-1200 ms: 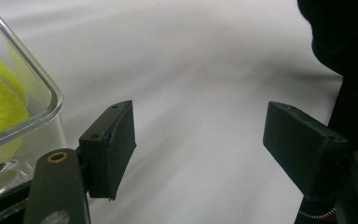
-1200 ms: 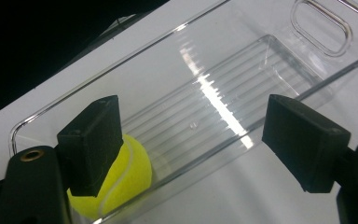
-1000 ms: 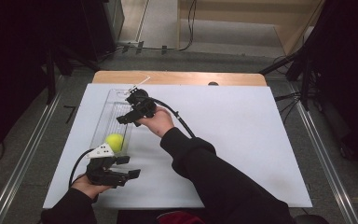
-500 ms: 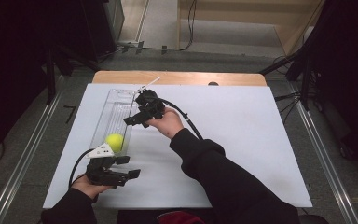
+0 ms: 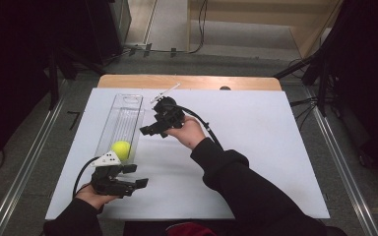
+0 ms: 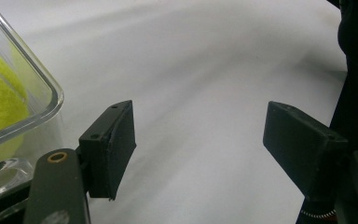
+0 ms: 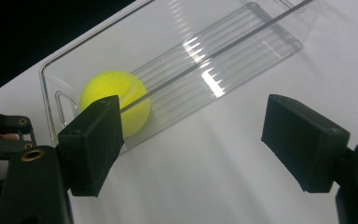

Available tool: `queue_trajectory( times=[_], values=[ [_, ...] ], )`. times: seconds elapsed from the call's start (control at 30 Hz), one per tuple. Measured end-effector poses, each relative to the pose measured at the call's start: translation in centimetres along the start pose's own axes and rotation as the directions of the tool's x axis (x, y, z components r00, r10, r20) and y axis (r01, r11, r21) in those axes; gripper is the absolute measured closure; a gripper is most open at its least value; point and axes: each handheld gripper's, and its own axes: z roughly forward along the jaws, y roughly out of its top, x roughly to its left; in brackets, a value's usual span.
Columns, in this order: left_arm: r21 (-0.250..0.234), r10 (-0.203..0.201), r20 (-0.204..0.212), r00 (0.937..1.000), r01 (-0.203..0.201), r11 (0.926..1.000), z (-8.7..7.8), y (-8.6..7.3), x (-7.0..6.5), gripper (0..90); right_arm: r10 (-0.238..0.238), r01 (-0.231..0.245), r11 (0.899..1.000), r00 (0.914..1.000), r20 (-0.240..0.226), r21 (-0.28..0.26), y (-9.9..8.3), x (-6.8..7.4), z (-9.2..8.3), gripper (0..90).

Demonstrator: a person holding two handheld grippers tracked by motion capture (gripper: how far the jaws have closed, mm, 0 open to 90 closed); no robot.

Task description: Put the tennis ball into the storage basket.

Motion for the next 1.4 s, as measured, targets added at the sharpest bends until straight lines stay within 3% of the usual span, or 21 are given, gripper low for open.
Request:
queue_trajectory(
  times=[0.3, 1.03, 1.17, 1.4],
  values=[
    [-0.002, -0.002, -0.001, 1.0, 0.002, 1.0, 0.0, 0.0, 0.0, 26.0, -0.001, 0.001, 1.0, 1.0, 0.003, 0.004, -1.6, -0.3, -1.4, 18.5],
    [0.0, -0.012, -0.008, 0.9999, 0.012, 0.9999, 0.1, -0.1, 0.1, 26.0, 0.06, -0.06, 0.998, 0.9982, 0.003, -0.018, -5.6, -2.4, -4.6, 19.1],
    [0.0, -0.013, -0.008, 0.9999, 0.013, 0.9999, 0.1, -0.1, 0.2, 26.0, 0.036, -0.036, 0.999, 0.9993, 0.002, -0.037, -6.3, -2.6, -5.0, 20.7],
    [0.002, -0.011, -0.008, 0.9999, 0.011, 0.9999, 0.1, -0.1, 0.1, 26.0, 0.064, -0.064, 0.997, 0.998, -0.004, -0.037, -7.6, -3.1, -5.6, 20.6]
  ],
)
